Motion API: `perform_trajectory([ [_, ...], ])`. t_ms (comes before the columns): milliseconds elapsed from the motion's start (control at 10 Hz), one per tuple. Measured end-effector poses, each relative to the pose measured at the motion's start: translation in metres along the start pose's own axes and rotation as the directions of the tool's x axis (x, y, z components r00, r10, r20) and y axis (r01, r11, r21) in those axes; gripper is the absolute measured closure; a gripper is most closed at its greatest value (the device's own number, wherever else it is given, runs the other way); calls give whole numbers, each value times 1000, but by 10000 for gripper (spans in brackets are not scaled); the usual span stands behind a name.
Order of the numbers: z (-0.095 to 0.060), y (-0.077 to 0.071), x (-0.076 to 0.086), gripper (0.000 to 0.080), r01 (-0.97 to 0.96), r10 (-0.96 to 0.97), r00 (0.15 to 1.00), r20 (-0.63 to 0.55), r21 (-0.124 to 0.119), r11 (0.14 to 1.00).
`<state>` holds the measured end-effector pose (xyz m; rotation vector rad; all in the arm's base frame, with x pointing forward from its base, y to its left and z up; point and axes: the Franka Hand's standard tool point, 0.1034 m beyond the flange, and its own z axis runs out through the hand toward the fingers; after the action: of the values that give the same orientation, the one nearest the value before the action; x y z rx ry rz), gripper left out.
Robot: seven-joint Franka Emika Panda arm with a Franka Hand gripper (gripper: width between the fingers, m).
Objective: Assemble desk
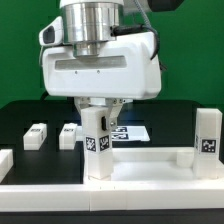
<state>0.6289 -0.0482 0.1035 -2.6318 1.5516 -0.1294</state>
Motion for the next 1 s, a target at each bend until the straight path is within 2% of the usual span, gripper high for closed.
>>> perform_trajectory([
  [100,1,0,-1,512,-204,204,979,9,10,979],
  [300,1,2,1,511,-526,524,850,60,39,849],
  [500,1,2,1,503,-552,549,833,60,38,833],
  [600,2,3,2,503,-490,487,871,56,41,871],
  [700,2,6,5,327,-312,310,950,47,48,949],
  [800,0,4,3,327,-122,120,992,40,42,992],
  [900,-1,3,-1,185,38,-40,999,36,49,998],
  [1000,0,6,-3,161,107,-109,993,37,47,993],
])
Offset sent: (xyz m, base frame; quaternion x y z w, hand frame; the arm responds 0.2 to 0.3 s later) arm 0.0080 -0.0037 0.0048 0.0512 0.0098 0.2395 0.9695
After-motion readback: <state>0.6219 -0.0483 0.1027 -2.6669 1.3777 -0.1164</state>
